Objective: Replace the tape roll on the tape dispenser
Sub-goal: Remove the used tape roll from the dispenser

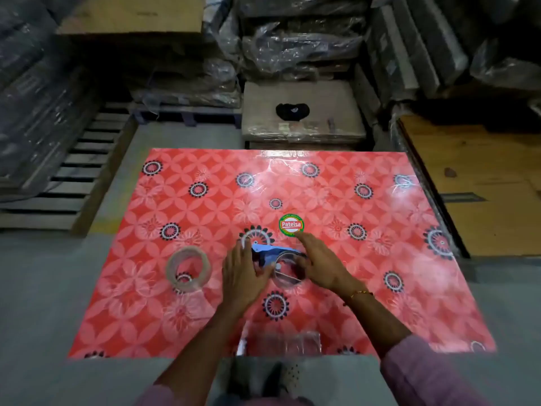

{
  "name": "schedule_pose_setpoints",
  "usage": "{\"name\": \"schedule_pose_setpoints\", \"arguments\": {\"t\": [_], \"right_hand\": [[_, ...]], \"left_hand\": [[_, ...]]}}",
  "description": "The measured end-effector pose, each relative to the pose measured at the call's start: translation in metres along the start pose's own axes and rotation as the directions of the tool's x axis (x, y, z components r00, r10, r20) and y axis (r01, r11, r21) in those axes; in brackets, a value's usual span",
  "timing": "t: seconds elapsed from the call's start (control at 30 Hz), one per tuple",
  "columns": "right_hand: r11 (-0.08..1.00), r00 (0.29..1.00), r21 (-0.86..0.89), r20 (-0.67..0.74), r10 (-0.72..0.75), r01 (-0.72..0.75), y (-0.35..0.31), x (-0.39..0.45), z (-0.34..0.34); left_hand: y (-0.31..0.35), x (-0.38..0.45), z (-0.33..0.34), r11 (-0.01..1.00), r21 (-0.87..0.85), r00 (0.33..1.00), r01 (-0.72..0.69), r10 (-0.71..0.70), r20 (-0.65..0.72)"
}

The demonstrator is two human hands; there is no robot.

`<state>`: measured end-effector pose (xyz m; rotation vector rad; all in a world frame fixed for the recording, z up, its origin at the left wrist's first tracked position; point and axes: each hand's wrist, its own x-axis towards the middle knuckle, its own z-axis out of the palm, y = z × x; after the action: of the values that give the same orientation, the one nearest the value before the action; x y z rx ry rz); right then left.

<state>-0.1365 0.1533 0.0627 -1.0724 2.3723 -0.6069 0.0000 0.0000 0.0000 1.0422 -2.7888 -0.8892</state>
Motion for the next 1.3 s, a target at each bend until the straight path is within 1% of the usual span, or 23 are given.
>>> {"name": "schedule_pose_setpoints", "arguments": {"t": [0.13, 0.2, 0.37, 0.43, 0.5, 0.57, 0.67, 0.77, 0.83, 0.9, 0.93, 1.0, 1.07, 1.1, 1.17, 1.23, 1.3], "right_hand": [[0.998, 1.000, 0.052, 0.013, 0.020, -0.021, 0.009, -0.007, 0.016], [0.996, 0.999, 0.076, 0.007, 0.036, -0.036, 0.017, -0.008, 0.024], [0.996, 0.999, 0.087, -0.050, 0.006, -0.002, 0.025, -0.001, 0.030], [0.997, 0.999, 0.077, -0.052, -0.008, 0.012, 0.027, 0.007, 0.031], [0.998, 0.999, 0.059, -0.049, -0.016, 0.019, 0.029, 0.014, 0.034], [0.998, 0.998, 0.057, -0.056, -0.025, 0.029, 0.032, 0.020, 0.040], [0.996, 0.998, 0.093, -0.057, 0.003, 0.002, 0.034, 0.025, 0.042], [0.994, 0.998, 0.110, -0.058, 0.022, -0.016, 0.036, 0.032, 0.041], [0.987, 0.998, 0.145, -0.001, 0.067, -0.066, 0.035, 0.034, 0.038], [0.966, 0.991, 0.225, 0.067, 0.112, -0.125, 0.036, 0.034, 0.035], [0.944, 0.990, 0.300, 0.085, 0.116, -0.136, 0.036, 0.033, 0.034], [0.847, 0.988, 0.512, 0.113, 0.102, -0.145, 0.033, 0.027, 0.032], [0.694, 0.977, 0.690, 0.178, 0.114, -0.207, 0.030, 0.019, 0.031], [0.622, 0.969, 0.744, 0.211, 0.129, -0.244, 0.028, 0.017, 0.030], [0.515, 0.956, 0.805, 0.254, 0.145, -0.293, 0.021, 0.015, 0.031], [0.445, 0.948, 0.837, 0.270, 0.170, -0.318, 0.013, 0.017, 0.031], [0.344, 0.935, 0.871, 0.302, 0.188, -0.350, 0.005, 0.018, 0.031]], "left_hand": [[0.005, -0.005, 0.008, 0.998, -0.043, 0.998, 0.056, -0.055, 0.028], [0.005, -0.004, 0.012, 0.995, -0.077, 0.998, 0.057, -0.056, 0.011], [0.004, -0.003, 0.016, 0.972, -0.221, 0.996, 0.084, -0.084, 0.009], [0.003, -0.003, 0.016, 0.952, -0.295, 0.996, 0.085, -0.089, 0.001], [0.003, -0.004, 0.016, 0.925, -0.370, 0.996, 0.092, -0.089, 0.026], [0.002, -0.003, 0.014, 0.915, -0.394, 0.996, 0.091, -0.079, 0.045], [-0.001, -0.001, 0.011, 0.909, -0.402, 0.993, 0.109, -0.085, 0.076], [-0.002, 0.000, 0.009, 0.847, -0.514, 0.990, 0.135, -0.094, 0.104], [-0.001, 0.000, 0.007, 0.796, -0.585, 0.988, 0.153, -0.117, 0.099], [-0.001, 0.002, 0.004, 0.720, -0.667, 0.981, 0.191, -0.164, 0.104], [0.000, 0.002, 0.000, 0.682, -0.698, 0.974, 0.220, -0.194, 0.118], [0.001, 0.002, -0.009, 0.543, -0.794, 0.955, 0.273, -0.249, 0.158], [0.006, 0.000, -0.019, 0.339, -0.892, 0.936, 0.299, -0.287, 0.205], [0.010, -0.001, -0.025, 0.259, -0.914, 0.927, 0.312, -0.294, 0.233], [0.011, -0.001, -0.032, 0.209, -0.919, 0.928, 0.335, -0.242, 0.283], [0.011, -0.001, -0.035, 0.201, -0.913, 0.933, 0.356, -0.138, 0.333], [0.013, 0.001, -0.037, 0.186, -0.912, 0.931, 0.366, -0.066, 0.360]]}}
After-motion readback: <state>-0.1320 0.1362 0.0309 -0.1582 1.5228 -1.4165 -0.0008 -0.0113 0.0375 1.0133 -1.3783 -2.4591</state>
